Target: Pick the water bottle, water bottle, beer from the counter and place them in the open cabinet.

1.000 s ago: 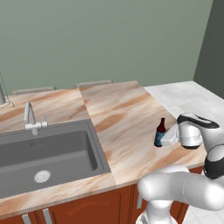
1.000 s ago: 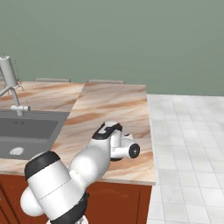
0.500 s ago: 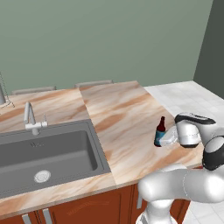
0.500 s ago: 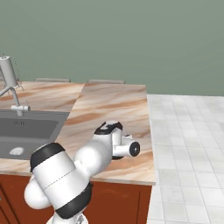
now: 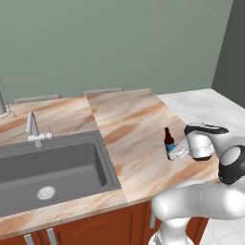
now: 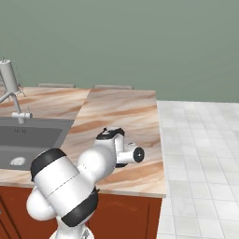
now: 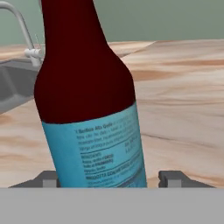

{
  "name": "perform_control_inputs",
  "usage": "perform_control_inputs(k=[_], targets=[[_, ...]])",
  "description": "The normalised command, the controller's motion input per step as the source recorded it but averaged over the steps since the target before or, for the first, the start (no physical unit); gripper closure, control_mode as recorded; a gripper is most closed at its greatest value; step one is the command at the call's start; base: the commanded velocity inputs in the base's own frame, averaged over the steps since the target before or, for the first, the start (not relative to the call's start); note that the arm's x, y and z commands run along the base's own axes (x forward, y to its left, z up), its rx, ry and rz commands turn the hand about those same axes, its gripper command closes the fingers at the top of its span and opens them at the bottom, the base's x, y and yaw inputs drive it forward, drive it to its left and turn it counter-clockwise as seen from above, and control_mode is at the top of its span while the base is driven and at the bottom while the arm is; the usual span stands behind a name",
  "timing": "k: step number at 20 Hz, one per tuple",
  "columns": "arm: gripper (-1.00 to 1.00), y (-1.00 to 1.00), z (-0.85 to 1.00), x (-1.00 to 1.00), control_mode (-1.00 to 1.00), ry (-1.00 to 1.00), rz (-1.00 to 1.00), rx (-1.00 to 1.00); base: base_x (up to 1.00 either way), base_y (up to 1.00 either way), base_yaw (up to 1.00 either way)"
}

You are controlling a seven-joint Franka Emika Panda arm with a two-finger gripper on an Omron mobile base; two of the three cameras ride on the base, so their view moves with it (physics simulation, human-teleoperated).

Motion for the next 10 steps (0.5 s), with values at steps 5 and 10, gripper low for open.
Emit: perform_control_inputs(k=[5, 10], targets=[[1.00, 0.05, 0.00, 0.01, -1.00, 0.00, 0.00, 0.00, 0.00, 0.00, 0.00], [1.00, -0.06, 0.00, 0.00, -1.00, -0.05, 0.00, 0.00, 0.00, 0.00, 0.00]])
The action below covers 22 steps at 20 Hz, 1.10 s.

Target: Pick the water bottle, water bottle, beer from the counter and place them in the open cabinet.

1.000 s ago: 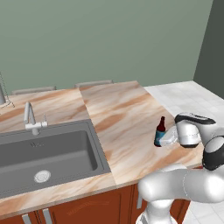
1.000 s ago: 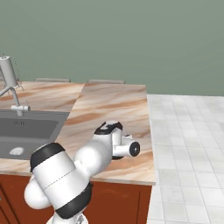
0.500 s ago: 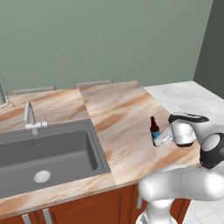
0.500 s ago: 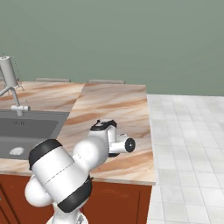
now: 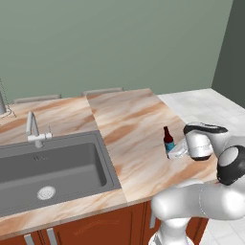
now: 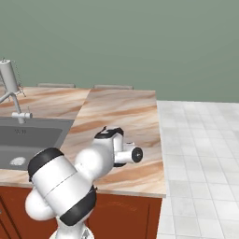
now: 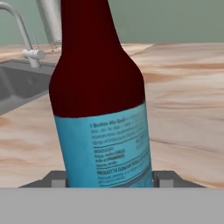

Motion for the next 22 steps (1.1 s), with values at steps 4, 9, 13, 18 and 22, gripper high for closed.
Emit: perform_control_inputs(k=[4, 9, 13, 18, 22], targets=[[1.00, -0.23, 0.38, -0.28, -1.00, -0.25, 0.00, 0.00, 0.00, 0.00, 0.00], [1.00, -0.12, 0.94, -0.51, -1.00, -0.33, 0.00, 0.00, 0.00, 0.00, 0.00], [1.00, -0.08, 1.00, -0.59, -1.00, -0.26, 0.00, 0.00, 0.00, 0.00, 0.00], [1.00, -0.06, 1.00, -0.62, -1.00, -0.15, 0.01, 0.00, 0.00, 0.00, 0.00], [1.00, 0.00, 1.00, -0.62, -1.00, -0.08, 0.01, 0.00, 0.00, 0.00, 0.00]])
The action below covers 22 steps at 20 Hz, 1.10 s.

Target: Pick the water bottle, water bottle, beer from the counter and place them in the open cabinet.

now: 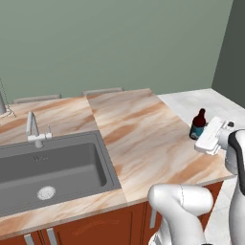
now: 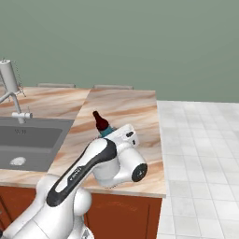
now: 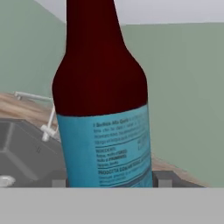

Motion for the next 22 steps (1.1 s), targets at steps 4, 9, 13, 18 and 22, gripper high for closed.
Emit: perform_control_inputs(k=[4, 9, 13, 18, 22], targets=[[1.00, 0.02, 0.92, -0.52, -1.00, -0.03, 0.05, 0.00, 0.00, 0.00, 0.00], [1.00, 0.13, 0.73, -0.37, -1.00, 0.00, 0.09, 0.00, 0.00, 0.00, 0.00], [1.00, 0.34, 0.31, -0.15, -1.00, 0.05, 0.16, -0.02, 0.00, 0.00, 0.00], [1.00, 0.23, 0.01, 0.00, -1.00, 0.09, 0.26, -0.08, 0.00, 0.00, 0.00], [1.00, 0.10, 0.00, 0.00, -1.00, 0.07, 0.31, -0.06, 0.00, 0.00, 0.00]])
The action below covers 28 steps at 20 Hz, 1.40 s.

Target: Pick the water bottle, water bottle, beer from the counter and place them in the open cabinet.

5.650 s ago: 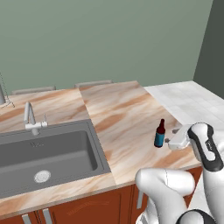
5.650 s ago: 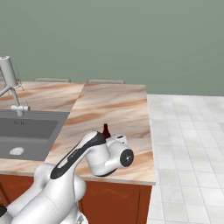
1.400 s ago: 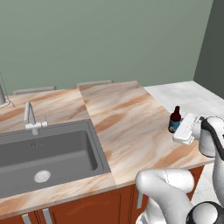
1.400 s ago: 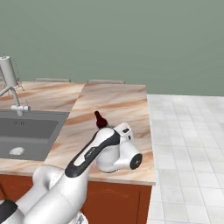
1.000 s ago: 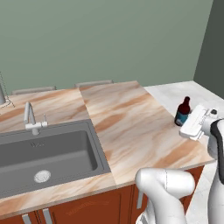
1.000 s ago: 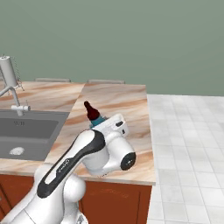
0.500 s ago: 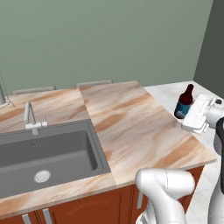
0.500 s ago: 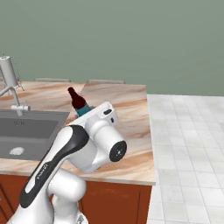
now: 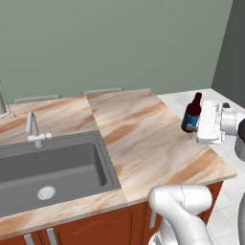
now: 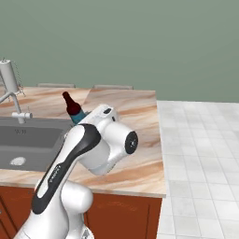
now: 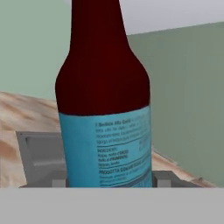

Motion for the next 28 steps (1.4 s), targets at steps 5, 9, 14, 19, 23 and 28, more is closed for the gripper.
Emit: perform_control_inputs(k=[5, 9, 14, 19, 23, 28], targets=[[1.00, 0.02, 0.00, 0.00, -1.00, 0.03, 0.31, -0.01, 0.00, 0.00, 0.00], [1.00, 0.00, -0.01, 0.02, 1.00, 0.00, 0.10, 0.00, 0.00, 0.00, 0.00], [1.00, 0.00, 0.00, 0.00, 1.00, 0.00, 0.00, 0.00, -0.01, 0.00, 0.00], [1.00, 0.00, 0.00, 0.00, 1.00, 0.00, 0.00, 0.00, -0.44, 0.12, 0.16], [1.00, 0.00, 0.00, 0.00, 1.00, 0.00, 0.00, 0.00, -0.68, 0.35, 0.26], [1.00, 0.00, 0.00, 0.00, 1.00, 0.00, 0.00, 0.00, -0.60, 0.32, 0.37]])
